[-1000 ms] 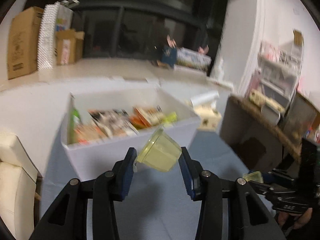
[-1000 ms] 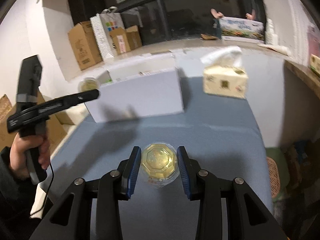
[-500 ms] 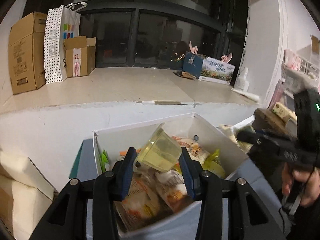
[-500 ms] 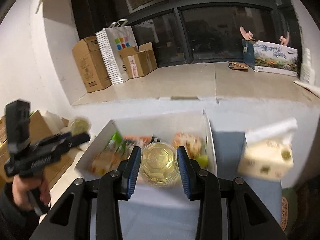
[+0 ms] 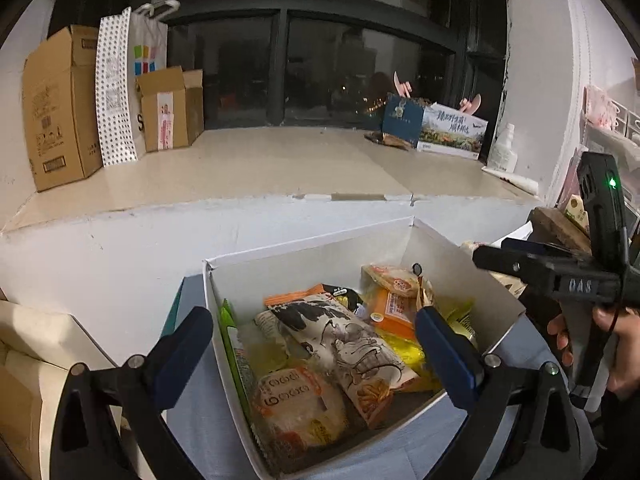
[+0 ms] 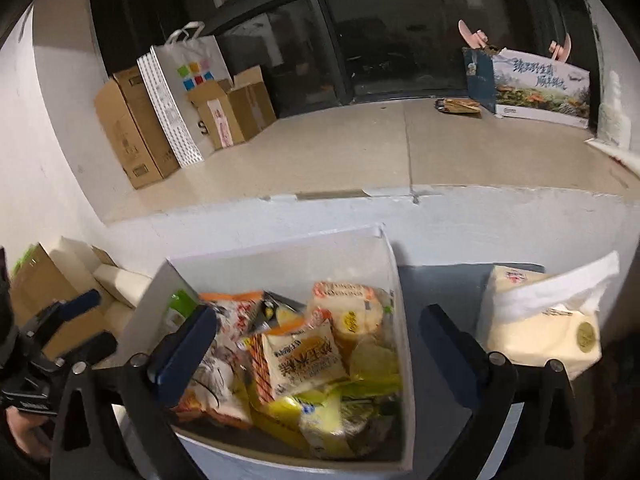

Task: Organize snacks

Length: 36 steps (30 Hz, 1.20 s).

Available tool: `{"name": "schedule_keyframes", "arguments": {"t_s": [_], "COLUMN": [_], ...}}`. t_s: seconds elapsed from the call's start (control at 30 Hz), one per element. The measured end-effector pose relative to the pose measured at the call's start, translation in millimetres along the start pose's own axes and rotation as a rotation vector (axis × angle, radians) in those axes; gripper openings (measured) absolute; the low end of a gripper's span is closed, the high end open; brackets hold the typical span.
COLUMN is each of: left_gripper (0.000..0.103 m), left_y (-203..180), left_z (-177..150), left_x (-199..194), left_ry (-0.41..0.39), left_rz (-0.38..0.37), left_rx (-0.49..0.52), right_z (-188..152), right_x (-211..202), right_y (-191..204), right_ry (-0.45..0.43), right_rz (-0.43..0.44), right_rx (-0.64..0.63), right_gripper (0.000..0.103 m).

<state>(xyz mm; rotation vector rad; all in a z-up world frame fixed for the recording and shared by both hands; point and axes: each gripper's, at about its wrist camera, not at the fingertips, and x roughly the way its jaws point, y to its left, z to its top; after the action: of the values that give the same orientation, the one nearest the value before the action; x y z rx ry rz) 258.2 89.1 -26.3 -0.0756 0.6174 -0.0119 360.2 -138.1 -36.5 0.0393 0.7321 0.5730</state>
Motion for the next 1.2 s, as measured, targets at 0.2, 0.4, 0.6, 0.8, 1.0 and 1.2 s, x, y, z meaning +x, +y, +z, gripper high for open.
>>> {"name": "schedule_keyframes", "arguments": {"t_s": [0.2, 0.4, 0.6, 0.8, 1.0, 1.2], "left_gripper": [0.103, 0.103, 0.103, 0.103, 0.103, 0.103], "left_y": [-9, -21, -45, -73, -93, -101], "left_z": [-10, -27, -55, -85, -101, -103], "left_x": [-39, -90, -138, -178, -195, -197], "left_ry": [-0.083, -0.124, -0.099, -0.071, -0.062, -0.053], "left_rz": [0.030, -0.007, 0.048, 0.055, 0.063, 0.038], "left_rx": [-0.045, -0.101, -0.054, -0.023, 0.009, 0.015], "right_z": [-15, -39, -76, -118, -152, -157], "right_x": [-42, -96, -151, -191, -227, -234], "right_y": [36, 60, 71, 75, 71, 77], "right_ry": [-0.088, -0.128, -0.157, -0.149, -0.155, -0.150], "right_rz": [-0.062, -0.053, -0.007, -0.075, -0.065, -0.069], "right_rx": [-0.151, -0.179, -0.159, -0.138, -0.066, -0.073], "right_gripper": [0.103, 0.103, 0.103, 0.103, 0.103, 0.103]}}
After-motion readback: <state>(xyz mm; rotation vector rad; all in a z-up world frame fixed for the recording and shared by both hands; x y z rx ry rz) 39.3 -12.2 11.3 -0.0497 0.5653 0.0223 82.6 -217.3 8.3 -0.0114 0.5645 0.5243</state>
